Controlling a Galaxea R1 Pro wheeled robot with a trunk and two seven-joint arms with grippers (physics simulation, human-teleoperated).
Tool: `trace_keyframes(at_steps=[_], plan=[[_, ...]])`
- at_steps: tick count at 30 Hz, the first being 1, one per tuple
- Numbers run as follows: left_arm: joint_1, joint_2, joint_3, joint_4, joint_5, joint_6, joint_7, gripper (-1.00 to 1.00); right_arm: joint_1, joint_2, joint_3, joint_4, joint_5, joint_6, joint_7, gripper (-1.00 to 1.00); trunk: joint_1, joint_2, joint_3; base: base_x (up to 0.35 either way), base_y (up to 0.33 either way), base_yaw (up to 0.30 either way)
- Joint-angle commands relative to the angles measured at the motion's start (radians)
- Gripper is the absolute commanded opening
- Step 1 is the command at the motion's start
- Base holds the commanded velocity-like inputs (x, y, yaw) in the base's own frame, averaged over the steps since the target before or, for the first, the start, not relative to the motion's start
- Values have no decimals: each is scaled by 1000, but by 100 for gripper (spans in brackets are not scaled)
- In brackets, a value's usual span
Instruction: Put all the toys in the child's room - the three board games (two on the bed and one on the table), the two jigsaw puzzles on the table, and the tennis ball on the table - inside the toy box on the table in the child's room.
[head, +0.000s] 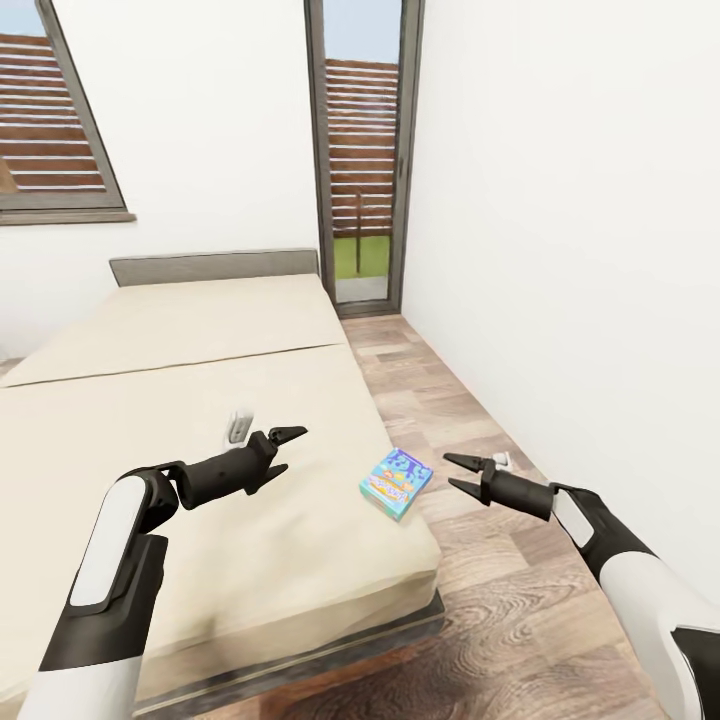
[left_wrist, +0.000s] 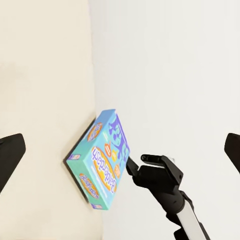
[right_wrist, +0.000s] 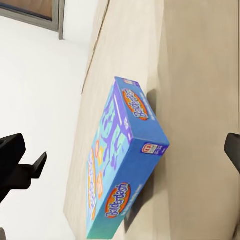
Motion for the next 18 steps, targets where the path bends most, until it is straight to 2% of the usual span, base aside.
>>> trace_keyframes(at_steps=[1,18], plan=[[-1,-1,2,-1,10,4,10,100,0,0,-2,0,-2,5,-3,100,0,0,-1,0,0,36],[-1,-1,2,-1,11,4,10,100,1,1,-2,1,-2,5,-24,100,0,0,-1,0,0,14]])
